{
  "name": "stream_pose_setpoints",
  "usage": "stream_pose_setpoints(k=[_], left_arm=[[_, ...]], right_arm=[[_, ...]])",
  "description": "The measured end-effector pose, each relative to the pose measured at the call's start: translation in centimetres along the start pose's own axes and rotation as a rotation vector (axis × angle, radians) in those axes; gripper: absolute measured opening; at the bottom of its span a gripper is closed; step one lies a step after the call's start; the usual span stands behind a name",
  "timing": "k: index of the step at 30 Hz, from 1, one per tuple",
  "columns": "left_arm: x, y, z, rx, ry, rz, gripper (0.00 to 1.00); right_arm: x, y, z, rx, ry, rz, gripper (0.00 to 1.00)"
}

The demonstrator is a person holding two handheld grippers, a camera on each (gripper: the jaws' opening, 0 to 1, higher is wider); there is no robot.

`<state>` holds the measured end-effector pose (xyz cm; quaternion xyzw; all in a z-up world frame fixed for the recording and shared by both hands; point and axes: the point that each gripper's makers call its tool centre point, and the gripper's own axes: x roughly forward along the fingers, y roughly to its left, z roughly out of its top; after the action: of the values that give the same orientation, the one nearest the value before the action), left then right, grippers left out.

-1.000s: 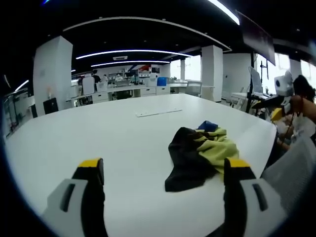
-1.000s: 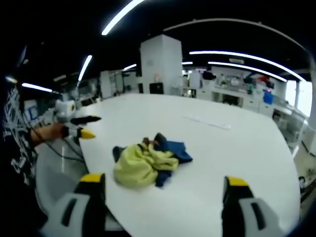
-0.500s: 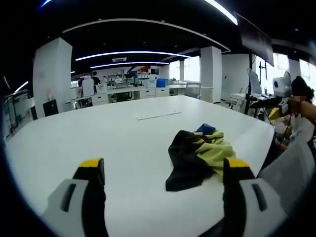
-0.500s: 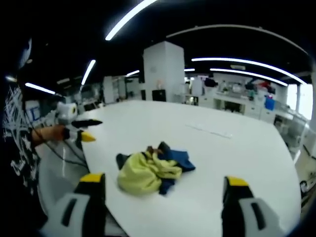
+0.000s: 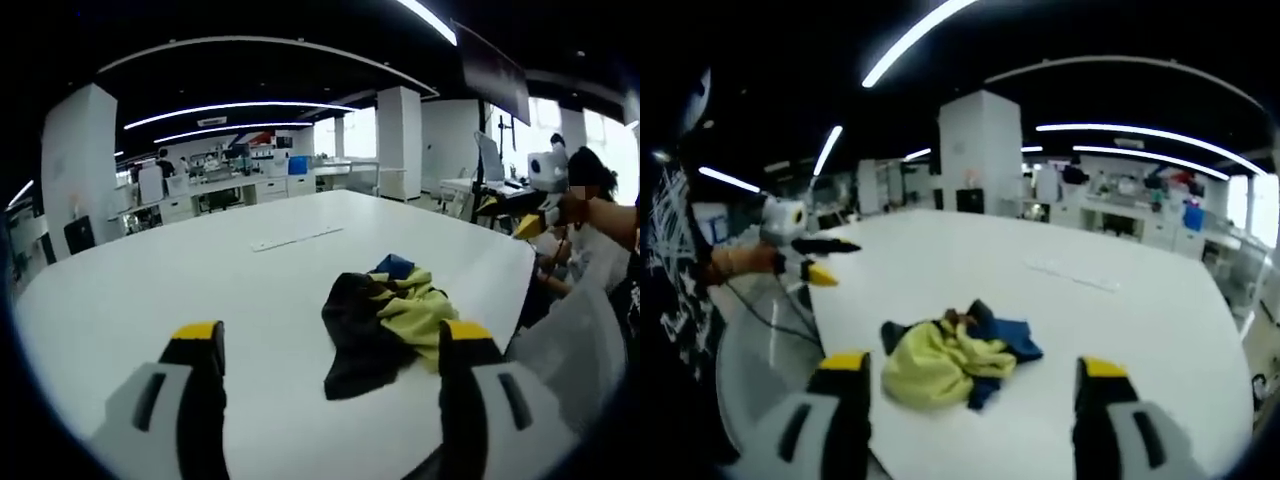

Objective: Fold the garment on the visible template until the final outline fits inside the template.

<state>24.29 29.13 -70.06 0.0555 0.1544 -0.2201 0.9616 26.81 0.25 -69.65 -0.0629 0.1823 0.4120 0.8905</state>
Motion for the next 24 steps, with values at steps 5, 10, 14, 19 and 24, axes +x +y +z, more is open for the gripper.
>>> stream_pose_setpoints(k=[5,10,14,19,24], left_arm=[[1.9,-0.2,0.4,0.034,0.007,-0.049,0.75],[3.2,-0.9,0.3,0.049,0.027,-0.098,0.66],[5.0,-1.3,0.3,0.045,0.032,-0.138,0.63],[6.9,-1.2,-0.2,0.048,0.044,-0.162,0.57],[8.8,-0.6,-1.0,0.045,0.067,-0.172,0.49]], right_arm=[[1.3,-0.6,0.4,-0.035,0.011,0.016,0.66],[3.1,-0.7,0.9,-0.035,0.003,0.041,0.52],[5.0,-0.4,1.1,-0.027,0.008,0.056,0.49],[6.8,0.4,1.0,-0.036,0.024,0.08,0.44],[9.0,1.1,0.7,-0.037,0.039,0.111,0.35]])
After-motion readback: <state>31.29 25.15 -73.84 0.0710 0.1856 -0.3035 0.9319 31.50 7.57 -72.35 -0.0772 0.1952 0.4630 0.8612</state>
